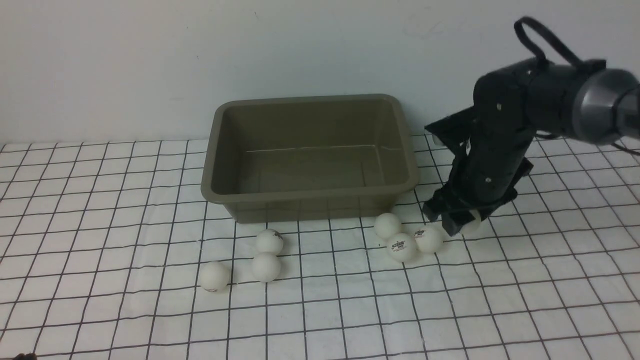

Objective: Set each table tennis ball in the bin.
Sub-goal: Use the right arm to clamp the table tennis ball closest to it, then use the right arm to put the table tennis ball into the box

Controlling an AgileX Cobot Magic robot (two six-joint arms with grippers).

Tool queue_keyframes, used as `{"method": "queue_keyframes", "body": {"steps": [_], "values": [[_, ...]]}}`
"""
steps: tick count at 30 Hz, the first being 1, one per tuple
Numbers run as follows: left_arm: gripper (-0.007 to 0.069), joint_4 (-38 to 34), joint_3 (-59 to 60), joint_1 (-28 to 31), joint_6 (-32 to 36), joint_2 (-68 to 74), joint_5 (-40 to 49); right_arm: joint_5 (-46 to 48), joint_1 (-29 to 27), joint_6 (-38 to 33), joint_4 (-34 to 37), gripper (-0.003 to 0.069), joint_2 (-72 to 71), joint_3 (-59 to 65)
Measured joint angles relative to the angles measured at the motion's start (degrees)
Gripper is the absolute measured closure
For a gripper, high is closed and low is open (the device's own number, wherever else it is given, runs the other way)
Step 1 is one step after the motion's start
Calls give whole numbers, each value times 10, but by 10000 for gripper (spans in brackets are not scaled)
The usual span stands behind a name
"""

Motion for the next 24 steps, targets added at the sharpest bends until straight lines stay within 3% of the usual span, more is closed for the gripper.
{"method": "queue_keyframes", "body": {"steps": [7, 14, 24], "values": [[629, 0, 0, 0, 0, 0, 0, -9, 15, -46, 75, 298, 10, -129], [629, 0, 0, 0, 0, 0, 0, -11, 35, -58, 109, 296, 123, -259], [629, 0, 0, 0, 0, 0, 0, 19, 35, -58, 118, 119, 175, -328]]}}
